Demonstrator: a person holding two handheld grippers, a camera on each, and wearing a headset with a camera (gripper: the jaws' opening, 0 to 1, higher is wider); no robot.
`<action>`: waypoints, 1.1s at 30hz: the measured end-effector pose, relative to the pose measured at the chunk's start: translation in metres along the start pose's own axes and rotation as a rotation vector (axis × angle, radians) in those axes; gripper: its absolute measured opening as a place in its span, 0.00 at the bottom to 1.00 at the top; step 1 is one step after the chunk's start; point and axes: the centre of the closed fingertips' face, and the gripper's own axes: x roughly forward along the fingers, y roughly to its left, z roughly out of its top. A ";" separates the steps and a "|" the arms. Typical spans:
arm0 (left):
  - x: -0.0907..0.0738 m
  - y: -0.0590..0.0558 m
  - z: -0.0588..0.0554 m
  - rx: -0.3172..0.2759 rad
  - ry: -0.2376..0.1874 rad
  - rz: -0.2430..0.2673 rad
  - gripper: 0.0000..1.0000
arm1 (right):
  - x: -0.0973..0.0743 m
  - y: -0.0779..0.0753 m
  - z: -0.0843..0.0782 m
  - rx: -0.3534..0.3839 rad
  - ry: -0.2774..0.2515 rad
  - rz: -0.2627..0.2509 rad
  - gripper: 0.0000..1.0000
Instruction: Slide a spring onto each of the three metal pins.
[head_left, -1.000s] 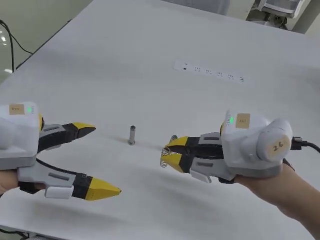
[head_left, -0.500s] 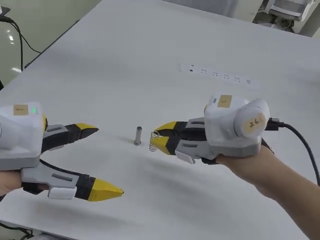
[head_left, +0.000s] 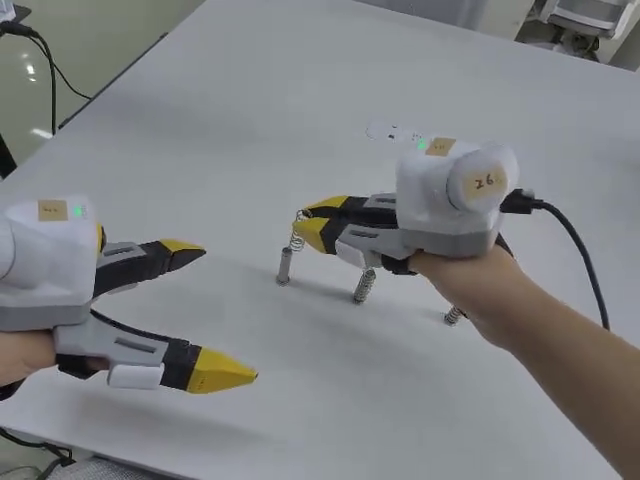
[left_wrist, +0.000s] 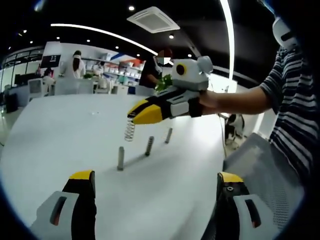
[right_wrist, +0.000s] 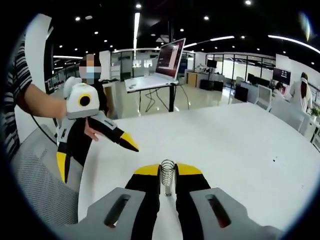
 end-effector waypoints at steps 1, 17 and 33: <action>0.000 0.000 0.000 0.000 0.001 0.000 0.98 | 0.001 0.000 0.001 0.004 -0.002 0.001 0.08; -0.003 0.001 -0.003 -0.010 0.003 0.005 0.98 | 0.015 -0.004 -0.012 0.037 0.033 -0.002 0.08; -0.008 0.004 -0.006 -0.022 0.002 0.013 0.98 | 0.021 -0.004 -0.020 0.045 0.055 0.009 0.08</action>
